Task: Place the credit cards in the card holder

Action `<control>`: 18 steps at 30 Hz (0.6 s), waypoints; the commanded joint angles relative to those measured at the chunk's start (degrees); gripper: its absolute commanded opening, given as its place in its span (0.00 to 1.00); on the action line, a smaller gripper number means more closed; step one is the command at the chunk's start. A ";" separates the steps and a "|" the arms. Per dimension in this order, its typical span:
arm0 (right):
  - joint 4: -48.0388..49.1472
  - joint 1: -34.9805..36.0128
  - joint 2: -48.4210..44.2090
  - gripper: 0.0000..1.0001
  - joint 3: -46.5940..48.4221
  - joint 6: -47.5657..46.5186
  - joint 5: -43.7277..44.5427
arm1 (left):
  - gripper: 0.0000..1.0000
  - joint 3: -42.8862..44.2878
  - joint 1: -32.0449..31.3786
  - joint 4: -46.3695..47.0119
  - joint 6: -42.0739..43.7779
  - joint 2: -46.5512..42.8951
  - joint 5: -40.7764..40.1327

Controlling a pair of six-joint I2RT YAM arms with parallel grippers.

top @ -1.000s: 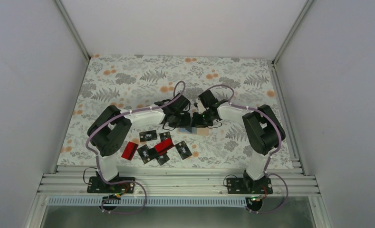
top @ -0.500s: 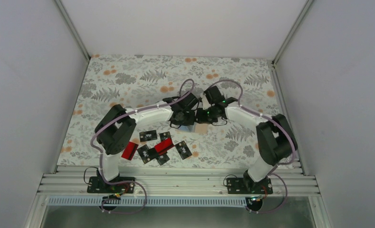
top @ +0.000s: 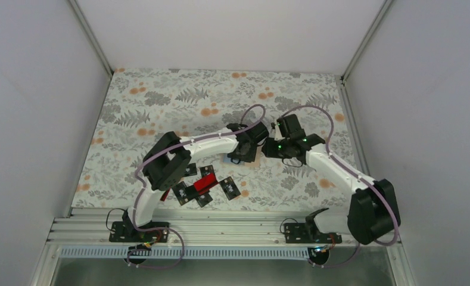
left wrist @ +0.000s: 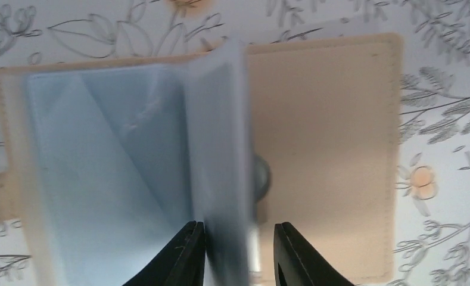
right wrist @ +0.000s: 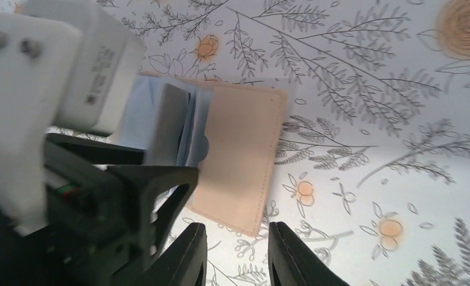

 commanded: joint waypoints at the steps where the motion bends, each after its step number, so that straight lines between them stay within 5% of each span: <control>1: -1.42 -0.87 -6.53 0.28 -1.34 2.64 3.08 | 0.33 6.30 -2.13 -3.19 -1.28 3.04 -1.68; 6: -2.00 -0.97 -12.17 0.30 -2.97 6.91 5.15 | 0.41 10.65 -3.77 -1.34 -0.37 6.09 1.79; 11: -3.49 -1.04 -17.17 0.31 -2.30 8.45 5.94 | 0.48 3.29 -3.93 11.65 0.83 0.15 11.48; 18: -2.94 -1.02 -19.66 0.63 -2.90 6.09 -3.90 | 0.52 -8.54 -3.94 15.19 -0.49 -12.64 10.10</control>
